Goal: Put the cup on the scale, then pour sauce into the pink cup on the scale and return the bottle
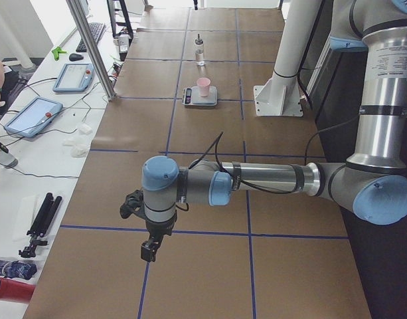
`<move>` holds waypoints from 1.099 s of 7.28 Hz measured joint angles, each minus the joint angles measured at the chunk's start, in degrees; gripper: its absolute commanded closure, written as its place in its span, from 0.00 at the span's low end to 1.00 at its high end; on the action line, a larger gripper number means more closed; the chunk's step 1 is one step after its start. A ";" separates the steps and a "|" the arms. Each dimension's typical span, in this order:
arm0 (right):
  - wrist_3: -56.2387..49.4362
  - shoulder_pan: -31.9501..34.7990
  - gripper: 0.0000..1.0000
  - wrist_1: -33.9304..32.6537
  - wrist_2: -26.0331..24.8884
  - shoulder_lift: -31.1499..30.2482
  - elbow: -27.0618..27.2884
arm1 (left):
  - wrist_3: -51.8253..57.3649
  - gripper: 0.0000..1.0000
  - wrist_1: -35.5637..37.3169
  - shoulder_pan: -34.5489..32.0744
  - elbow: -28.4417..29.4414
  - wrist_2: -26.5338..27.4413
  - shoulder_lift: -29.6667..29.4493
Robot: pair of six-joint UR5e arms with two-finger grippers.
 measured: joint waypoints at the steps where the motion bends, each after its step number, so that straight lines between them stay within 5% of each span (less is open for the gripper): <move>1: -0.06 0.06 0.00 0.87 0.03 -0.91 -0.68 | -0.03 0.00 0.01 0.02 0.50 -2.48 0.96; 8: -0.25 1.43 0.00 7.17 -4.73 -4.04 -1.29 | -12.16 0.00 2.26 0.41 -2.09 -7.75 1.95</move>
